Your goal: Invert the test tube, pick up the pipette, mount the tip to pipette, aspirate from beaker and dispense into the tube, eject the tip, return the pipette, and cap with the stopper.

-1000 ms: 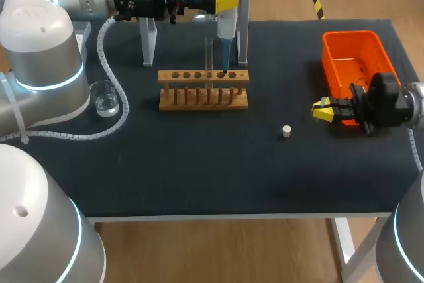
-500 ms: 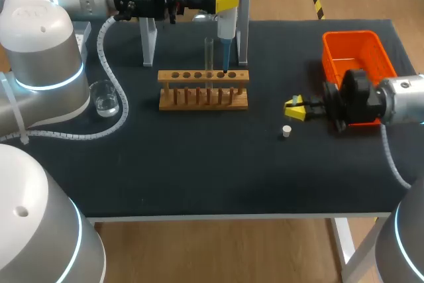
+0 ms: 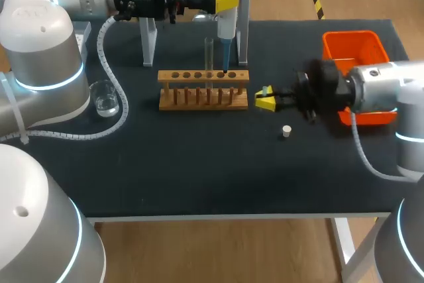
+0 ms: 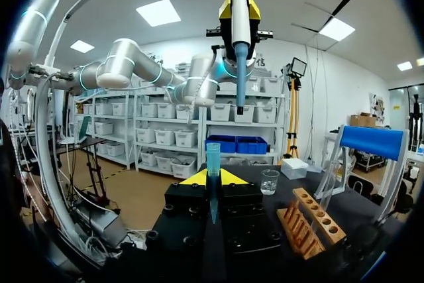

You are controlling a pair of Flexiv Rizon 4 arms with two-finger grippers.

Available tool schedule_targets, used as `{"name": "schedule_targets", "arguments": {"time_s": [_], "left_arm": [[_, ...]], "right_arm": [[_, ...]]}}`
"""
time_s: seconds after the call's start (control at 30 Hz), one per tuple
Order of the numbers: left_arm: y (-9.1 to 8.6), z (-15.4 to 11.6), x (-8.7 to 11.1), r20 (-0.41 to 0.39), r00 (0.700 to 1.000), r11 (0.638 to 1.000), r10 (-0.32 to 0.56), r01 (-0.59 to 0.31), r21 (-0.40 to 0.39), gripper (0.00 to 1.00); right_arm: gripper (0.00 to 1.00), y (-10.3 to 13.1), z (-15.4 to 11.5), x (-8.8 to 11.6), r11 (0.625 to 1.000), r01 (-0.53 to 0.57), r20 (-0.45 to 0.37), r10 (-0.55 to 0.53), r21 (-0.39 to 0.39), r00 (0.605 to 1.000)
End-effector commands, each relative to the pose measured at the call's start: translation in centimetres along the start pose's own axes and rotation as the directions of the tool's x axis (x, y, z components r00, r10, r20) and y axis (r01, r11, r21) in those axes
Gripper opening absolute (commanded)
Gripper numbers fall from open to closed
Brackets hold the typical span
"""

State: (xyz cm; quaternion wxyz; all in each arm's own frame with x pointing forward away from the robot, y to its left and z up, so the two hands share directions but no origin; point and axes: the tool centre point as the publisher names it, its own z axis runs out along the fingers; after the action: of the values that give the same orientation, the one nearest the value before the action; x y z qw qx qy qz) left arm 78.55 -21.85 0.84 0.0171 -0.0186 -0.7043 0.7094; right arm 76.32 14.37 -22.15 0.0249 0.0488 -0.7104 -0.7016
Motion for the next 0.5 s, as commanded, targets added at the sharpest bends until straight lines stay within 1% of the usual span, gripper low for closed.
{"name": "schedule_targets", "arguments": {"time_s": [0.03, 0.5], "left_arm": [[0.0, -0.1, 0.0, -0.002, 1.000, 1.000, 0.001, -0.001, 0.001, 0.00], [0.0, -0.1, 0.0, -0.002, 1.000, 1.000, 0.001, -0.001, 0.001, 0.00]], "right_arm": [[0.00, 0.0, 1.3, -0.9, 1.000, 0.002, -0.005, -0.002, -0.001, 1.000], [0.00, 0.4, 4.3, -2.4, 1.000, 0.014, -0.026, -0.014, 0.001, 1.000]]}}
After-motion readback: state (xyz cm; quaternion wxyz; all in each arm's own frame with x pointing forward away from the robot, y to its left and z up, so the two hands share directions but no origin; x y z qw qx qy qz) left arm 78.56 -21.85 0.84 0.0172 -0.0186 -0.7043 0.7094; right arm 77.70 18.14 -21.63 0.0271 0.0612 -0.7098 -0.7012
